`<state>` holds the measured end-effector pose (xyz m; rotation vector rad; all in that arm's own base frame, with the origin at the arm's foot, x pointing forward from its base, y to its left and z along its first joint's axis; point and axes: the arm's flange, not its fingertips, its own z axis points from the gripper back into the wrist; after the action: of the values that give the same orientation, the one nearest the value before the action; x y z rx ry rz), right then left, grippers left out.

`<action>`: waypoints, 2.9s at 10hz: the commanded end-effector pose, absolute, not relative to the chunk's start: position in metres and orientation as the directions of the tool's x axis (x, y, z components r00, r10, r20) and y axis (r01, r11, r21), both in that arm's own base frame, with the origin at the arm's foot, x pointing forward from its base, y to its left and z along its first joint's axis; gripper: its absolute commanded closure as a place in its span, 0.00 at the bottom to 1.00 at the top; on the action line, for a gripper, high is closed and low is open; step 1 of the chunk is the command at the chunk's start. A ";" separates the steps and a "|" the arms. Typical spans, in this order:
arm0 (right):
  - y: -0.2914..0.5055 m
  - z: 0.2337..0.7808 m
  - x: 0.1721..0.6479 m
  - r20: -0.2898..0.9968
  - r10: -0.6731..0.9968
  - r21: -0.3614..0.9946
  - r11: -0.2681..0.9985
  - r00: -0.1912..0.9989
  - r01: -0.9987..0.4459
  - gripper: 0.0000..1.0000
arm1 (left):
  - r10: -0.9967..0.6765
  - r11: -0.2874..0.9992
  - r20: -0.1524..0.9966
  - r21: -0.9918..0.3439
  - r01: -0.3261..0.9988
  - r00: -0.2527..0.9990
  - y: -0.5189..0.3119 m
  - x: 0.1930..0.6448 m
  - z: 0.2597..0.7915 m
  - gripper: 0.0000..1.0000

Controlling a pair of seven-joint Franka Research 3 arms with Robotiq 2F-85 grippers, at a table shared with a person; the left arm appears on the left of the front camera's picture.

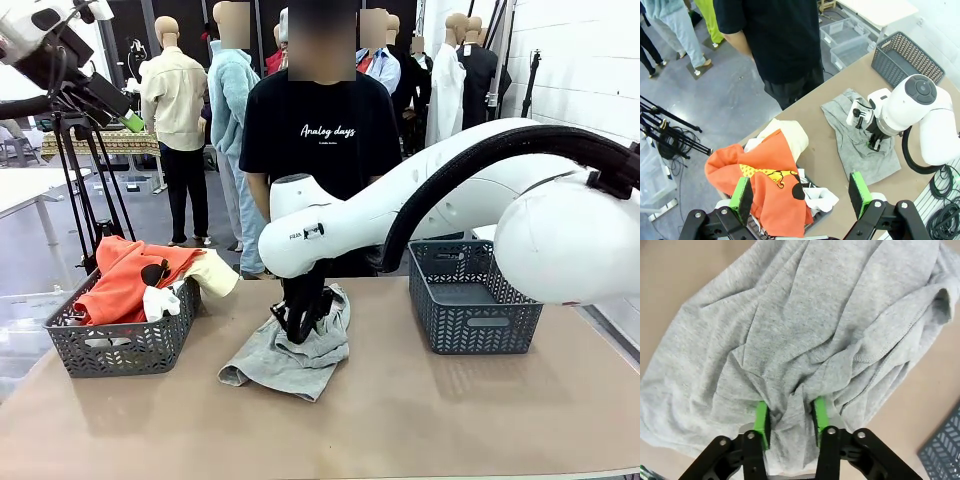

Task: Sort the tops and bottoms.
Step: Lift clothes from the center of the table with your right hand.

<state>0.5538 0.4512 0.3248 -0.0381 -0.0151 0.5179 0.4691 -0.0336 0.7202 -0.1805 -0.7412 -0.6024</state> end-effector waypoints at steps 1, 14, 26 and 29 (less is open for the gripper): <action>0.443 0.317 0.548 -0.034 0.468 -0.052 0.882 0.883 -0.469 1.00 | -0.451 0.818 0.676 0.053 0.572 0.583 -0.033 0.468 0.721 0.00; 0.460 0.513 0.566 0.421 0.538 -0.069 0.822 0.730 -0.566 1.00 | -0.451 0.818 0.676 0.053 0.572 0.583 -0.033 0.468 0.721 0.00; 0.448 0.733 0.591 0.724 0.502 -0.443 0.864 0.473 -0.239 1.00 | -0.451 0.818 0.676 0.053 0.572 0.583 -0.033 0.468 0.721 0.00; 0.461 0.767 0.586 0.767 0.516 -0.455 0.857 0.381 -0.243 1.00 | -0.451 0.818 0.676 0.053 0.572 0.583 -0.033 0.468 0.721 0.00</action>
<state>0.5611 0.4385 0.7534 -0.2713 -1.0522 0.4759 0.4690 -0.0335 0.7204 -0.1805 -0.7416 -0.6023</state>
